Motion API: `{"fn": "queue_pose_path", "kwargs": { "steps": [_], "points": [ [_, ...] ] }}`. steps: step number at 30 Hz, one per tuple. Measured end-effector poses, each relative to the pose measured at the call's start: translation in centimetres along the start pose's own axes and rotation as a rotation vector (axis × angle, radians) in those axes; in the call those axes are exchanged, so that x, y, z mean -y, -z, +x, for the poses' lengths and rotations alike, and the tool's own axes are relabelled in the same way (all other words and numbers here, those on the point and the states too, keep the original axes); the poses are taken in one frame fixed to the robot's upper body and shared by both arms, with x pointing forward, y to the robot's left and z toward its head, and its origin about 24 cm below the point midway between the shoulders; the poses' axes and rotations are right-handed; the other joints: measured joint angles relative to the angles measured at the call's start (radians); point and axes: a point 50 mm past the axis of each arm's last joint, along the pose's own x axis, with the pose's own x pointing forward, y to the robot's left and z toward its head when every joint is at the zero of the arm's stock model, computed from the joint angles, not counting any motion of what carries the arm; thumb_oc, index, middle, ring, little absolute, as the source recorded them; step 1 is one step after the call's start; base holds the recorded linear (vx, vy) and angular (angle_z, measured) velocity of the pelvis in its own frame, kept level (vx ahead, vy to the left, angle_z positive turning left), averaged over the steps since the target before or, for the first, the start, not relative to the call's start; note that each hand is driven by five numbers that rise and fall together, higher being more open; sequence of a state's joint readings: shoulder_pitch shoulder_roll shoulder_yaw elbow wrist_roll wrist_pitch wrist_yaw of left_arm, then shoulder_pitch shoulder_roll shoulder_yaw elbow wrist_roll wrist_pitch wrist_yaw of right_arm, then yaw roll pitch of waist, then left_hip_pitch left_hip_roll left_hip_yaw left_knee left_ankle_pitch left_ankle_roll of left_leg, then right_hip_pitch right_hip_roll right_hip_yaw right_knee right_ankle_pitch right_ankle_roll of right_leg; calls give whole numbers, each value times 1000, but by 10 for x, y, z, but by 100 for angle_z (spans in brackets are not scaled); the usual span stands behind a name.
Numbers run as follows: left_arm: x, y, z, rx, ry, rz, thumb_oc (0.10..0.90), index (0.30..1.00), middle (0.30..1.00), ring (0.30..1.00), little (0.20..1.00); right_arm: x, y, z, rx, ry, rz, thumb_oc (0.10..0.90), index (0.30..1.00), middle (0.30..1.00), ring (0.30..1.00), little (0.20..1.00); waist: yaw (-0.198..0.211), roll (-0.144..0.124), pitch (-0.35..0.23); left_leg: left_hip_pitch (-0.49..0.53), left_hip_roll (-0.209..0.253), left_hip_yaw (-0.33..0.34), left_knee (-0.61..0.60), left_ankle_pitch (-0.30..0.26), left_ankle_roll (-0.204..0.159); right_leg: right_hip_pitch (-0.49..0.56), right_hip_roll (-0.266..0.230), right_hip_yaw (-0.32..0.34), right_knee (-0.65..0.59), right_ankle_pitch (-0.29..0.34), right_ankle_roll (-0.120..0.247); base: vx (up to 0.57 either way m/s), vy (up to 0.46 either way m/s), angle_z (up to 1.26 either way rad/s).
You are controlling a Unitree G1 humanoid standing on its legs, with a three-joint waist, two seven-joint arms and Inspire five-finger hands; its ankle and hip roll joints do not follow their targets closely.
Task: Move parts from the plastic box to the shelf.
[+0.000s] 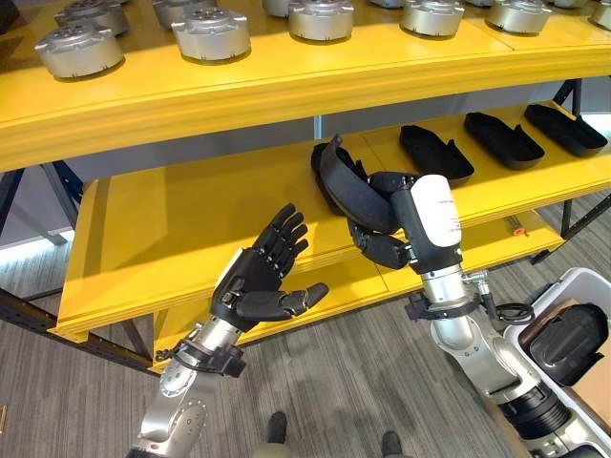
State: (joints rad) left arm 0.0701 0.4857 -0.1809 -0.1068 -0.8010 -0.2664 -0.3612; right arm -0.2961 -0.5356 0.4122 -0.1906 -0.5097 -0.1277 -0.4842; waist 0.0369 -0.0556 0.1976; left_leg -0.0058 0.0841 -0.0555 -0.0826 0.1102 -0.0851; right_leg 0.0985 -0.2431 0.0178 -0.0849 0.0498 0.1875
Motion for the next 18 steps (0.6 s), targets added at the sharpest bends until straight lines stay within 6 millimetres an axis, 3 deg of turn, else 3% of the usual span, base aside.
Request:
{"fn": "queue_pose_path", "kwargs": {
  "steps": [6,10,12,13,15,17,18],
  "points": [
    [1,-2,4,9,12,3,900,1000,1000,1000,1000,-4,-5,5,16,-15,5,400,300,300,300,300,27,-31,27,1,-26,81,30,-19,16,-14,-44,-17,24,5,-3,79,220,-9],
    [2,-1,4,7,15,2,900,1000,1000,1000,1000,-5,-6,5,32,-30,-14,400,300,300,300,300,33,-38,32,9,-31,105,34,-33,17,-11,-55,-119,22,35,-36,19,35,-16],
    [1,-1,4,7,15,3,900,1000,1000,1000,1000,-5,-6,5,32,-30,-15,400,300,300,300,300,33,-39,33,10,-35,107,28,-27,25,-10,-60,-133,14,47,-37,102,184,-8],
    [1,-1,2,8,8,8,900,1000,1000,1000,1000,-6,-8,5,33,-30,-1,400,300,300,300,300,36,-30,42,16,-33,124,36,-27,30,-36,-44,-185,45,76,-15,139,214,-41],
    [-1,3,-11,-13,-25,10,900,1000,1000,1000,1000,-10,-15,3,54,-38,36,400,300,300,300,300,60,7,72,64,10,183,21,-48,42,-60,-22,-317,113,105,-45,141,43,-74],
    [-1,4,-9,-18,-27,12,900,1000,1000,1000,1000,-7,-17,3,74,-52,26,400,300,300,300,300,43,-5,68,94,-13,165,2,-51,41,-7,28,-268,90,-19,-40,184,6,-2],
    [1,0,-2,6,-15,13,900,1000,1000,1000,1000,-4,-17,4,89,-49,15,400,300,300,300,300,24,-2,67,87,-12,134,4,-40,49,6,67,-184,76,-35,-33,148,-23,79]
  ]
}}
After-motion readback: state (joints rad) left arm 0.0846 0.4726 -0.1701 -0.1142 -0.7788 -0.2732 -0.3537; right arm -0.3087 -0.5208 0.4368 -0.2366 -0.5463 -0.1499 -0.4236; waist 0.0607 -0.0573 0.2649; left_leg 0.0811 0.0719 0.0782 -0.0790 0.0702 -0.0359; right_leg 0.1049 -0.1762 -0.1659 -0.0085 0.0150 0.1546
